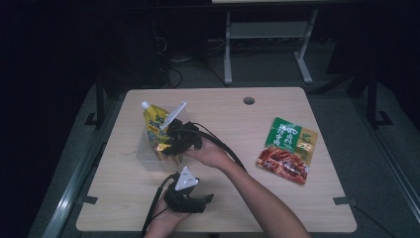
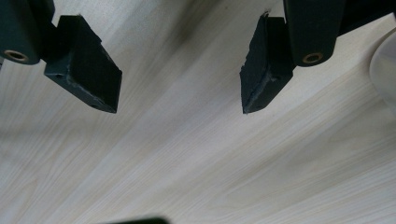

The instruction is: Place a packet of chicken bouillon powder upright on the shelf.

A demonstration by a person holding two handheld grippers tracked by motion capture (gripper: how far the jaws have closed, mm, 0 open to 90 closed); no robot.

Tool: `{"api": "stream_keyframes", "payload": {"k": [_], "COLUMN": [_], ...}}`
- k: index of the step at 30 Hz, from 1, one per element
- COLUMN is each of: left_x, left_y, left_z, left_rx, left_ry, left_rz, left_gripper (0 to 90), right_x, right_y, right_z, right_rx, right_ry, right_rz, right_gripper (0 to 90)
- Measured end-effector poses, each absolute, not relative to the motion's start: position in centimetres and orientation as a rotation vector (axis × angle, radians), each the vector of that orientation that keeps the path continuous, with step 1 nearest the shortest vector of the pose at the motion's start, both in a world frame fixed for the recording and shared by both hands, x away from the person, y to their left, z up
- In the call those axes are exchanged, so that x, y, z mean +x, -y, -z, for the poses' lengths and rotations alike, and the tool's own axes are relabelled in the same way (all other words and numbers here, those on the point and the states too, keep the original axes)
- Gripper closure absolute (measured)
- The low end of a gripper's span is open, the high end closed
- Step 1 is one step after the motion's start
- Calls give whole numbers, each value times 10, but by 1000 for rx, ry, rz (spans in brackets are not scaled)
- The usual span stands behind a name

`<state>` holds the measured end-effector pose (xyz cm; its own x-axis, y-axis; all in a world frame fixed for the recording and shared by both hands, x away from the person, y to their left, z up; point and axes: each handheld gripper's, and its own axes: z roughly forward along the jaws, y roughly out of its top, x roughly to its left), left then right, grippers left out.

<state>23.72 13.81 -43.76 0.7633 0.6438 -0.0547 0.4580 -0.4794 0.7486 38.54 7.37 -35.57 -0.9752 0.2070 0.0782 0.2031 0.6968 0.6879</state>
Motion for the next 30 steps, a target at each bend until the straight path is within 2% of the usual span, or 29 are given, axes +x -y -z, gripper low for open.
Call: {"api": "stream_keyframes", "payload": {"k": [10,30], "left_x": [237,237], "left_y": [-138,-134], "left_z": [438,437], "left_rx": [2152,2148], "left_ry": [-823,-819], "left_rz": [-294,-291], "left_gripper": [288,287], "right_x": [384,378], "right_y": [-66,-22], "right_z": [350,334], "right_rx": [376,481], "right_ry": [-2863,-2821], "right_rz": [-1209,-1341], "right_gripper": [581,510]}}
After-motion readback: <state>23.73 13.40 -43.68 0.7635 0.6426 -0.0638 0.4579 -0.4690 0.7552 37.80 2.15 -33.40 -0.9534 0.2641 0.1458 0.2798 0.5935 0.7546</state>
